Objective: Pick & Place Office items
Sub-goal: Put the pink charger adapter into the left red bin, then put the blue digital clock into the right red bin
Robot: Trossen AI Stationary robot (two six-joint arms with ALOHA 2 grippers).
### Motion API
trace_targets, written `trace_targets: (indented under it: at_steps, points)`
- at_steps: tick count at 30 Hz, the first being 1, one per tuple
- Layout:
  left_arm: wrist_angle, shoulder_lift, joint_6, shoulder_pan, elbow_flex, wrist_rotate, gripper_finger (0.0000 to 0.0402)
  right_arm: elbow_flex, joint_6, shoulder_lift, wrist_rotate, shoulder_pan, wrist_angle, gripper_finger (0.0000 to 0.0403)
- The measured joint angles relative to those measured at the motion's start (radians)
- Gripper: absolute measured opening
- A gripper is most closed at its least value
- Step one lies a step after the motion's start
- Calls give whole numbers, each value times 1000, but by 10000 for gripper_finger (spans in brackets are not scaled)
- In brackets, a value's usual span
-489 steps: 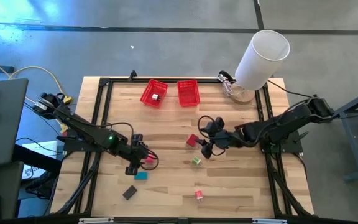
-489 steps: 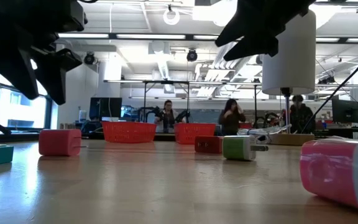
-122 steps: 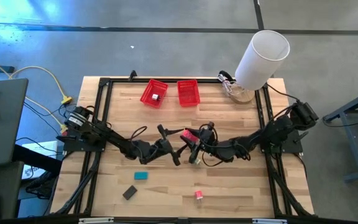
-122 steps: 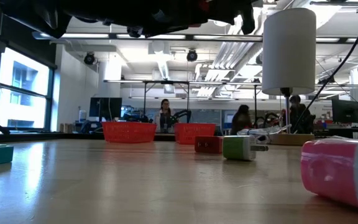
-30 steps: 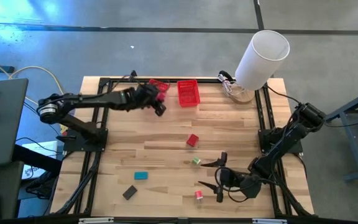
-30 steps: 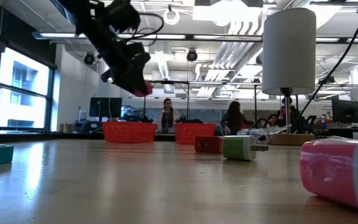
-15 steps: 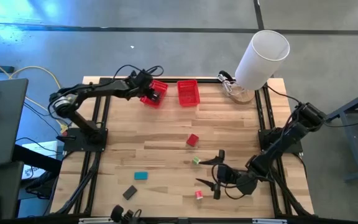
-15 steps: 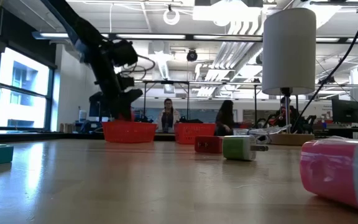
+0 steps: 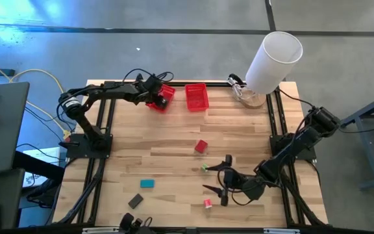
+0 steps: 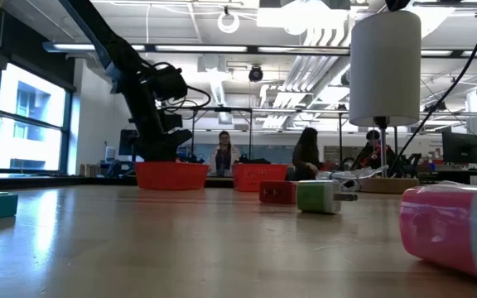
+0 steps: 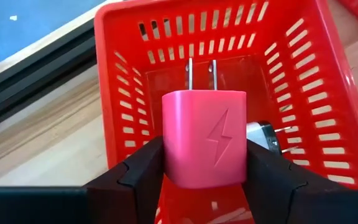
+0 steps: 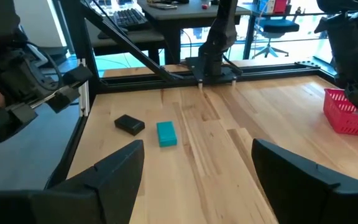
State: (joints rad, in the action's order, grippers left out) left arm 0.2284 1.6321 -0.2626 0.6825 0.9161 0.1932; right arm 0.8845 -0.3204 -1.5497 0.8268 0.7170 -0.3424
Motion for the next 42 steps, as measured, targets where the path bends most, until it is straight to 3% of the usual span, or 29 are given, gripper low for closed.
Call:
trace_targets:
  at_steps: [25,31,42]
  points:
    - [-51,-17,86,-64,16,-7,195,0,-52,0,-24,1,40,286]
    - [-14,-94,90,-129,28,-1,195,0,-52,0,-24,1,50,286]
    - [206,-319,148,-301,28,3,195,0,-61,0,-50,8,52,286]
